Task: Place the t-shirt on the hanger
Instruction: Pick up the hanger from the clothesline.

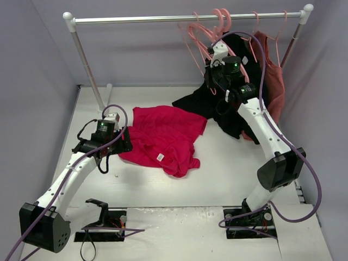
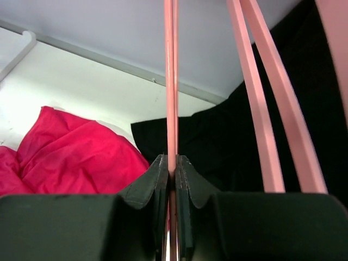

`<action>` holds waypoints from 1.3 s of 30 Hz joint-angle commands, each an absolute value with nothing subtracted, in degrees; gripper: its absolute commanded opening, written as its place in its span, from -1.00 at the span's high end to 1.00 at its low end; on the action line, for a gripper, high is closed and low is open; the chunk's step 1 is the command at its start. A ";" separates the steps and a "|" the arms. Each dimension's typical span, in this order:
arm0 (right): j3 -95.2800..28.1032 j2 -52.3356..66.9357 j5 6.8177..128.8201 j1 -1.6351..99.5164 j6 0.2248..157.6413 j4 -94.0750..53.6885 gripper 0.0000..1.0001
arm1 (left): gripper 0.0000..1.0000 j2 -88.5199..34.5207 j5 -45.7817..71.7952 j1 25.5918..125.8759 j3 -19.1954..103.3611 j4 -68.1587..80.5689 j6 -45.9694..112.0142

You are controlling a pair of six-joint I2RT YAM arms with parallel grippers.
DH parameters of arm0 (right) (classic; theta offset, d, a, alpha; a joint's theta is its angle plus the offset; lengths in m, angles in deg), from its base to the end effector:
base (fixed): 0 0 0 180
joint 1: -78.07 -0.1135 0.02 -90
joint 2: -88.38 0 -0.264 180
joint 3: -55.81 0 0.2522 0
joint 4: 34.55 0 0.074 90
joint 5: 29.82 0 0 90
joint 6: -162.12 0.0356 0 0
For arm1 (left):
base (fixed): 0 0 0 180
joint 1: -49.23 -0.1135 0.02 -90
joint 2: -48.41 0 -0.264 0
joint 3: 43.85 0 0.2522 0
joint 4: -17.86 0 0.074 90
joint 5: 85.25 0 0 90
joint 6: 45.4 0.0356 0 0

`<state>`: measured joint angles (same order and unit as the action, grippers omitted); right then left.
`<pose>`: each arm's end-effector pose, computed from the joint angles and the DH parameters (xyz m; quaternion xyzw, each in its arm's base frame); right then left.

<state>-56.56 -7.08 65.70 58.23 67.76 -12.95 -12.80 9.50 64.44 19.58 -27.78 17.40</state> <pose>0.3708 0.1374 0.4407 -0.1859 0.7114 0.1262 0.6659 0.2158 -0.0617 0.2794 -0.0796 0.9144 -0.1784 0.3545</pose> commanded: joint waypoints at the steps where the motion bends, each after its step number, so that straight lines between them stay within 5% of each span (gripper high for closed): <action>1: -59.91 -4.00 68.87 58.64 65.36 -20.08 1.00 | -0.31 -12.85 9.93 64.17 21.07 -26.48 17.44; 14: -54.12 5.49 80.65 58.12 65.52 -17.90 1.00 | -0.31 -13.12 10.46 64.00 20.98 -26.40 17.53; 32: -17.65 29.49 80.30 41.16 74.92 0.21 1.00 | -0.06 -18.29 5.27 71.56 21.69 -25.96 9.80; 39: -18.77 29.50 80.22 39.66 78.18 3.29 1.00 | -0.06 -23.66 2.72 73.40 20.71 -20.07 4.53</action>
<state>-16.50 30.01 79.18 40.11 75.43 4.03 -22.36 5.02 72.72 19.61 -24.74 8.20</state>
